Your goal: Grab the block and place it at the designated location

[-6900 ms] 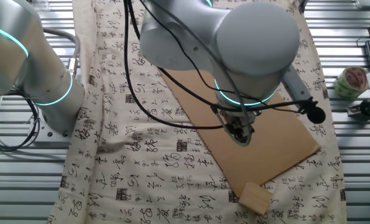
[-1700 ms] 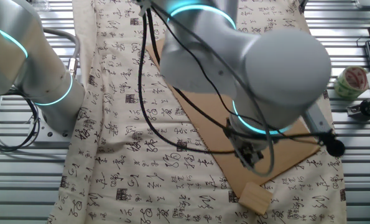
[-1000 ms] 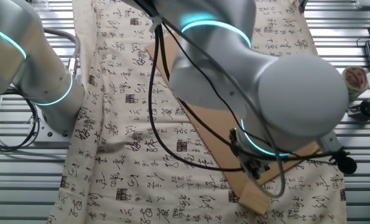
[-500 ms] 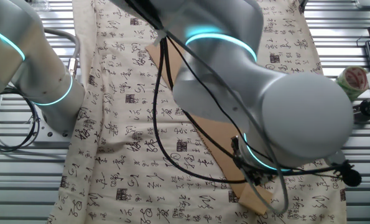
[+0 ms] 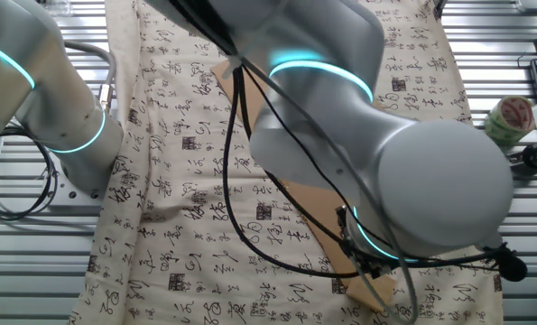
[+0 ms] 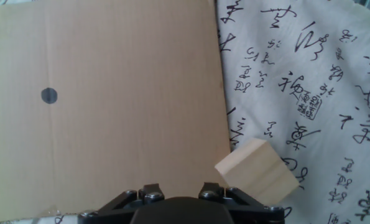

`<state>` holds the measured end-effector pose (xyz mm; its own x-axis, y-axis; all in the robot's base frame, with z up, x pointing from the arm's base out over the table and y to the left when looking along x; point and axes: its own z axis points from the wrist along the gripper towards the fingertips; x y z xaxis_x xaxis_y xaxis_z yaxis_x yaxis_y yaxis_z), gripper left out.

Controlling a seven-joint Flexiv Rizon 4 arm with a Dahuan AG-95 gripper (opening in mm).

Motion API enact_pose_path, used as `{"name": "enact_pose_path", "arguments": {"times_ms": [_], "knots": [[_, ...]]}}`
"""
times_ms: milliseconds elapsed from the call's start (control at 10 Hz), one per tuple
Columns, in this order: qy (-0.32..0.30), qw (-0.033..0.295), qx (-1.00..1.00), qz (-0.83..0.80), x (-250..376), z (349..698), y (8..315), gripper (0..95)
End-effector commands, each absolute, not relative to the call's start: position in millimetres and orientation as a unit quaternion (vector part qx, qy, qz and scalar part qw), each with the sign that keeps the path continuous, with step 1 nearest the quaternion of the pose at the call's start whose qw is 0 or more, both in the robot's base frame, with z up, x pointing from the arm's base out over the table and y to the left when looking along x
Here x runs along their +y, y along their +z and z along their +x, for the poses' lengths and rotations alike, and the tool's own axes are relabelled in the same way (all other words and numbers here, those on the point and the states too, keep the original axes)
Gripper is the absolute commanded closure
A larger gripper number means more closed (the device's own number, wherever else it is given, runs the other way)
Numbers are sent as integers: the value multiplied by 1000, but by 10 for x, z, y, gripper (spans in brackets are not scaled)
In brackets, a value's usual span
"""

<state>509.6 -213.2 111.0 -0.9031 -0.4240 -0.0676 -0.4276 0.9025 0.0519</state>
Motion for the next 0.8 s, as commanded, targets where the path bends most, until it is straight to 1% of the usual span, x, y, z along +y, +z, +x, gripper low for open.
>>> {"name": "enact_pose_path", "arguments": {"times_ms": [100, 400, 500, 800], "knots": [[28, 29, 974, -222, -2147, 5115, 1118, 380], [32, 30, 971, -233, -2224, 5110, 1113, 380], [34, 30, 972, -231, -2236, 5106, 1116, 570], [37, 30, 971, -233, -2302, 5091, 1134, 570]]}}
